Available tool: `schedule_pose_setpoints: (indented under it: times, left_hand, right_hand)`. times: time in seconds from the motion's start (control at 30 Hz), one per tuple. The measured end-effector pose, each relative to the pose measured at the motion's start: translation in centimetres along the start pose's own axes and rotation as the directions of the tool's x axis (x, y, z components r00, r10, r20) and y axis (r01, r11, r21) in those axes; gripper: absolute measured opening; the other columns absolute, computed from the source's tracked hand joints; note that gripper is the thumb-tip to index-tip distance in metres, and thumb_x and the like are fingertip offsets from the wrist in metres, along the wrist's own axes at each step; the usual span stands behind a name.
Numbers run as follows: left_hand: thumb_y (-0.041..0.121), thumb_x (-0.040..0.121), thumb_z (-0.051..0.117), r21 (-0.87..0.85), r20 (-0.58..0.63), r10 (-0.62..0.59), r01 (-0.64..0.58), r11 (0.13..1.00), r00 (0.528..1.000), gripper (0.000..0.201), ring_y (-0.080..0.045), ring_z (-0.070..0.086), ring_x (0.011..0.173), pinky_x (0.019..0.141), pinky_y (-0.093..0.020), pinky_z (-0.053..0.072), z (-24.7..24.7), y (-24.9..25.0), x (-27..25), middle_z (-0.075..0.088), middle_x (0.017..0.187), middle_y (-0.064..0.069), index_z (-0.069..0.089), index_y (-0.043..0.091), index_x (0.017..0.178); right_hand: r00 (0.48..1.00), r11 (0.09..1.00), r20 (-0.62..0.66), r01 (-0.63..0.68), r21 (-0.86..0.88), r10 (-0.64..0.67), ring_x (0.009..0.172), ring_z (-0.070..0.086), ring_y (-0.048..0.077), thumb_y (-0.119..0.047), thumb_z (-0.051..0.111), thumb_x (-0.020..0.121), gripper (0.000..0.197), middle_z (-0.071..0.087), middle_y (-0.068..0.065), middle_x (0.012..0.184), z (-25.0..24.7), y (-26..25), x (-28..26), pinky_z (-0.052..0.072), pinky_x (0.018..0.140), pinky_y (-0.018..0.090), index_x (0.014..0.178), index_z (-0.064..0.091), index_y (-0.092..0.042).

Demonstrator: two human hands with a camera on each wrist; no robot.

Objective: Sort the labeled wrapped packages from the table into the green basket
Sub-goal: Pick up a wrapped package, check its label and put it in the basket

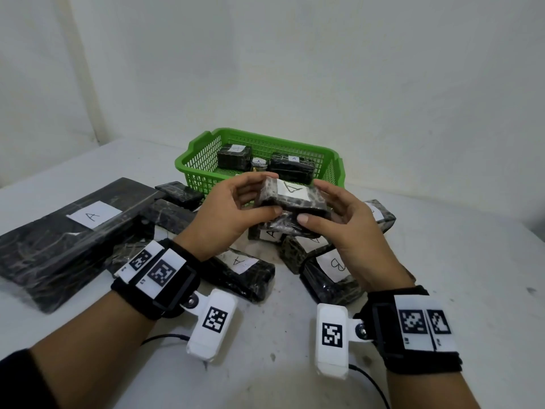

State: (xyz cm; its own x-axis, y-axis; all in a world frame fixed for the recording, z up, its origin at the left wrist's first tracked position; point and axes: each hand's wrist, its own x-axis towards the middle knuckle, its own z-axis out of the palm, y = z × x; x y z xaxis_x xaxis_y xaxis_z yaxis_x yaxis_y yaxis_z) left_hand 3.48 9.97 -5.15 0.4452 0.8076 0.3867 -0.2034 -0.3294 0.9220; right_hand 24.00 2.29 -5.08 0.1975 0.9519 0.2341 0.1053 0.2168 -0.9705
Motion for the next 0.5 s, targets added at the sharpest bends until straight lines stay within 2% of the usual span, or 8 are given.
schedule_pose_setpoints:
  times: [0.07,0.1,0.17,0.23,0.3,0.4,0.43,0.5]
  left_hand:
    - [-0.009,0.079,0.077,-0.014,0.033,0.043,-0.043,0.999,0.999,0.057,-0.016,0.066,0.124,0.098,-0.026,0.056,-0.09,-0.02,-0.04,0.069,0.13,-0.01,0.061,0.011,0.13]
    - [-0.006,0.077,0.078,-0.027,0.053,0.057,-0.055,0.998,0.997,0.06,-0.017,0.064,0.127,0.099,-0.025,0.055,-0.12,0.02,-0.06,0.067,0.134,-0.01,0.059,0.01,0.132]
    - [0.0,0.071,0.08,-0.042,0.092,0.079,-0.075,0.996,0.993,0.067,-0.018,0.059,0.133,0.102,-0.027,0.054,-0.01,0.06,-0.2,0.063,0.137,-0.009,0.057,0.012,0.133]
    - [0.002,0.069,0.084,-0.044,0.146,0.053,-0.047,0.998,0.988,0.073,-0.019,0.056,0.136,0.104,-0.031,0.054,-0.03,-0.02,-0.26,0.061,0.14,-0.007,0.055,0.014,0.135]
    - [0.01,0.071,0.092,-0.057,0.203,-0.03,0.042,0.997,0.979,0.081,-0.018,0.058,0.134,0.105,-0.034,0.054,-0.25,-0.21,-0.3,0.061,0.142,-0.003,0.053,0.02,0.142]
    - [0.037,0.081,0.083,-0.045,0.203,-0.118,0.129,0.991,0.972,0.06,-0.021,0.068,0.117,0.099,-0.038,0.055,-0.18,-0.33,-0.18,0.07,0.126,-0.006,0.062,0.022,0.135]
    - [0.033,0.085,0.08,-0.02,0.164,-0.119,0.124,0.992,0.979,0.048,-0.02,0.07,0.108,0.095,-0.037,0.054,-0.05,-0.34,-0.15,0.073,0.116,-0.006,0.067,0.016,0.128]
    - [0.013,0.091,0.076,0.04,0.091,-0.088,0.084,0.996,0.992,0.033,-0.019,0.073,0.101,0.091,-0.031,0.055,0.25,-0.38,-0.09,0.077,0.111,-0.009,0.069,0.005,0.122]
  right_hand:
    - [0.996,0.997,0.045,-0.077,0.007,0.077,0.121,0.071,0.016,-0.037,0.095,0.068,0.087,0.071,-0.002,0.134,0.15,0.03,0.08,0.058,0.099,0.036,0.144,0.057,-0.021]
    - [0.992,0.991,0.059,-0.117,0.062,0.113,0.119,0.071,0.018,-0.042,0.094,0.07,0.081,0.073,0.001,0.13,0.14,-0.03,0.09,0.059,0.098,0.038,0.14,0.06,-0.018]
    - [0.983,0.963,0.091,-0.177,0.205,0.161,0.108,0.075,0.022,-0.036,0.082,0.083,0.052,0.078,0.008,0.115,0.21,-0.75,-0.17,0.063,0.091,0.039,0.123,0.068,-0.007]
    - [0.981,0.951,0.1,-0.189,0.246,0.169,0.102,0.076,0.027,-0.026,0.074,0.088,0.042,0.079,0.016,0.111,0.12,-0.92,-0.27,0.065,0.088,0.041,0.119,0.07,0.002]
    - [0.989,0.963,0.06,-0.148,0.225,0.137,0.096,0.077,0.022,-0.019,0.075,0.087,0.037,0.081,0.01,0.102,-0.03,-0.84,-0.29,0.065,0.086,0.041,0.117,0.069,0.001]
    - [0.993,0.981,0.028,-0.121,0.15,0.119,0.097,0.078,0.021,-0.019,0.08,0.078,0.044,0.081,0.005,0.106,0.0,-0.74,-0.27,0.064,0.086,0.039,0.119,0.068,-0.007]
    - [0.993,0.984,0.027,-0.114,0.135,0.111,0.097,0.078,0.021,-0.017,0.08,0.08,0.037,0.081,0.006,0.107,0.1,-0.79,-0.35,0.064,0.088,0.04,0.115,0.07,-0.011]
    - [0.994,0.987,0.029,-0.109,0.122,0.107,0.1,0.078,0.024,-0.018,0.082,0.079,0.032,0.081,0.007,0.108,0.24,-0.76,-0.45,0.062,0.094,0.046,0.11,0.072,-0.016]
